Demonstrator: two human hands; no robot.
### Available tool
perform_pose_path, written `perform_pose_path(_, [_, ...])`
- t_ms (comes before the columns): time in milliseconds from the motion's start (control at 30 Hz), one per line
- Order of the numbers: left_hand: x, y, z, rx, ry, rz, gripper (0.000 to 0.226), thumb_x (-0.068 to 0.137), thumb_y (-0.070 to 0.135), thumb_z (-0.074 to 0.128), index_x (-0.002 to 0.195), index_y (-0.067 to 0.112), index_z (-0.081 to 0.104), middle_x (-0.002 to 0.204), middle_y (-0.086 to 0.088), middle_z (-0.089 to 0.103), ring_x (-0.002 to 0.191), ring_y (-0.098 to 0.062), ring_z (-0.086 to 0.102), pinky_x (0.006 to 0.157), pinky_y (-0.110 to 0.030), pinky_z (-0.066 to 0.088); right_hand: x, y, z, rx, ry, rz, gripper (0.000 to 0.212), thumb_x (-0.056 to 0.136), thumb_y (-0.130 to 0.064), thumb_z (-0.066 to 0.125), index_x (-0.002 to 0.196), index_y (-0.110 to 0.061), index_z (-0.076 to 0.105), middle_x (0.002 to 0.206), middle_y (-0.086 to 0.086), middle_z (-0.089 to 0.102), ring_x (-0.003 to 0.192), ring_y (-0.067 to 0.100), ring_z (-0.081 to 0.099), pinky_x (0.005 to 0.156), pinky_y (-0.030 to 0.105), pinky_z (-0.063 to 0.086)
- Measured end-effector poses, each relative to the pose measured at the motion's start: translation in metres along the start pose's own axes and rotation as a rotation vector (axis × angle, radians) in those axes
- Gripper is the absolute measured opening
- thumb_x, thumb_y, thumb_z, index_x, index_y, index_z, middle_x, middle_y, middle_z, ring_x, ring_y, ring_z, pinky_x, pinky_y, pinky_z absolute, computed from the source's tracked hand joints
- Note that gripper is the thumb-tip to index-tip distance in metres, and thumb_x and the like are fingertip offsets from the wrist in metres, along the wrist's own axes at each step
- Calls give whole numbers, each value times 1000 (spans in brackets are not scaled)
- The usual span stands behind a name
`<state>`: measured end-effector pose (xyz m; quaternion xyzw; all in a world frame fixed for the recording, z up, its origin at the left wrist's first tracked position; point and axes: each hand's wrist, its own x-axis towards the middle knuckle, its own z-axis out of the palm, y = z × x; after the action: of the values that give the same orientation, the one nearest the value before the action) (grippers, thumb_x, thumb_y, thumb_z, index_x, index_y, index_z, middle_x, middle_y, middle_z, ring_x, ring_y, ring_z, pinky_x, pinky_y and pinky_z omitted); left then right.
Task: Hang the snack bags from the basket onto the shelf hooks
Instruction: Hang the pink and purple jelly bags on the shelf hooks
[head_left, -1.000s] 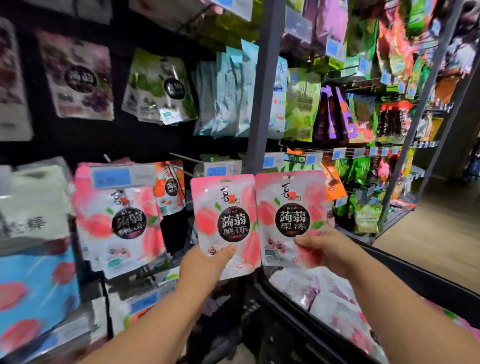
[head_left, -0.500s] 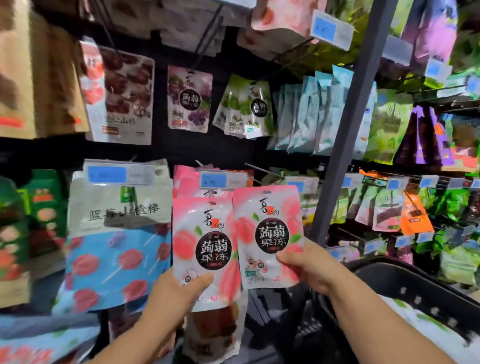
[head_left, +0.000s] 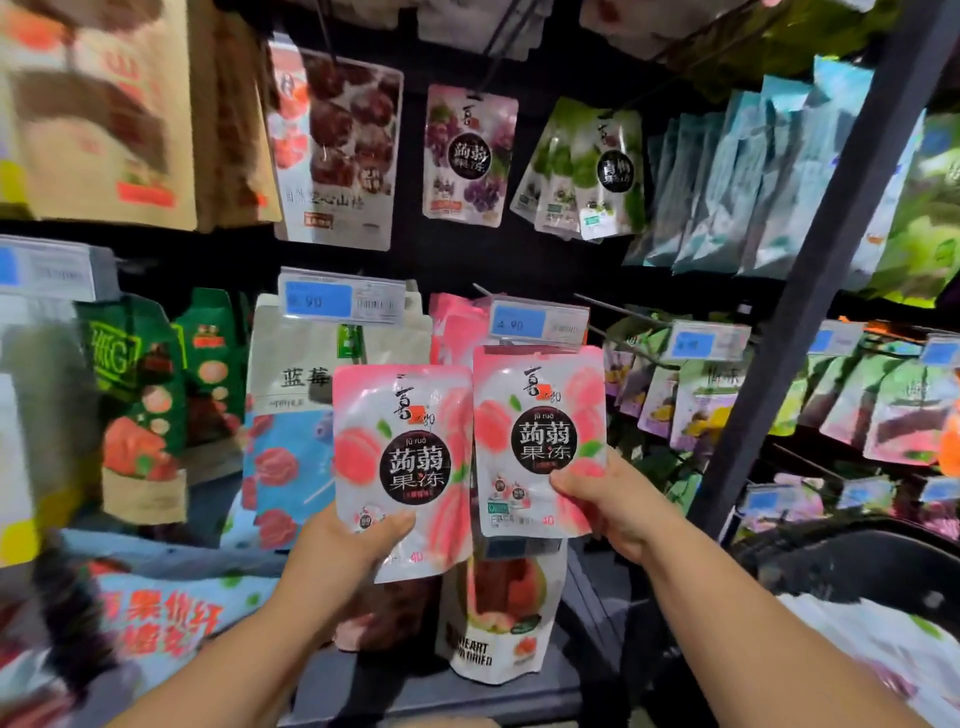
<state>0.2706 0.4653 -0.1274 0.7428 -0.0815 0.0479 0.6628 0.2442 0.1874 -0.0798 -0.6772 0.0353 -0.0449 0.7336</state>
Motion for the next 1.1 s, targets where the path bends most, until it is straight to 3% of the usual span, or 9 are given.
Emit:
perform_pose_path(100, [1, -2, -5, -36, -14, -22, 24, 52, 51, 77, 60, 32, 65, 54, 9, 57, 53, -11, 46, 60, -32, 39, 7, 1, 5, 4, -4, -19, 48, 70, -1, 75, 116, -5, 62, 108, 21, 72, 98, 37, 69, 89, 52, 56])
perform_pose_path(200, [-1, 0, -6, -39, -53, -4, 19, 63, 41, 75, 50, 34, 62, 46, 11, 51, 45, -4, 40, 54, -31, 33, 13, 3, 6, 12, 40, -17, 39, 84, 7, 68, 119, -4, 58, 107, 19, 73, 95, 35, 71, 83, 48, 59])
perform_pose_path(400, [1, -1, -8, -46, -48, -10, 23, 64, 39, 73, 47, 34, 59, 43, 10, 45, 40, -3, 37, 53, -31, 31, 18, 3, 11, -17, 1, -22, 32, 89, 6, 62, 119, -4, 60, 105, 18, 74, 91, 31, 73, 74, 41, 61])
perform_pose_path(567, [5, -8, -13, -42, -55, -6, 27, 53, 54, 72, 50, 33, 55, 47, 10, 44, 44, -8, 37, 56, -31, 31, 25, 5, 15, -29, 25, -32, 20, 92, 4, 60, 109, -7, 63, 91, 10, 77, 79, 22, 75, 63, 32, 59])
perform_pose_path(667, [7, -11, -13, -66, -54, -22, 33, 49, 57, 72, 52, 31, 52, 49, 8, 43, 45, -11, 36, 57, -31, 31, 38, 13, 18, -68, 118, -12, 28, 94, -8, 63, 121, -6, 59, 108, 15, 73, 92, 27, 72, 75, 36, 58])
perform_pose_path(767, [8, -13, -10, -91, -71, -12, 38, 50, 56, 73, 52, 26, 50, 49, 6, 43, 46, -13, 35, 57, -30, 30, 48, 21, 21, -160, 233, 17, 41, 92, -44, 60, 124, -19, 56, 114, 8, 68, 98, 24, 66, 84, 41, 56])
perform_pose_path(833, [9, -13, -5, -128, -96, -12, 38, 58, 50, 78, 51, 25, 50, 49, 6, 43, 45, -13, 35, 56, -30, 30, 51, 25, 18, -276, 274, 12, 49, 86, -58, 57, 120, -23, 53, 111, 4, 67, 102, 24, 64, 91, 46, 53])
perform_pose_path(1000, [10, -4, 18, -197, -168, -3, 29, 87, 4, 69, 67, 22, 57, 46, 13, 53, 44, 1, 46, 46, -12, 38, 41, 23, 13, -475, 472, -160, 41, 91, -36, 67, 116, -15, 41, 93, 6, 59, 89, 24, 60, 78, 37, 49])
perform_pose_path(1100, [14, 0, 32, -287, -215, -36, 35, 88, 0, 67, 65, 20, 50, 42, 12, 49, 40, 0, 43, 42, -7, 34, 24, 15, 15, -666, 562, -328, 27, 91, -36, 66, 102, -21, 46, 92, 0, 51, 83, 17, 51, 69, 31, 38])
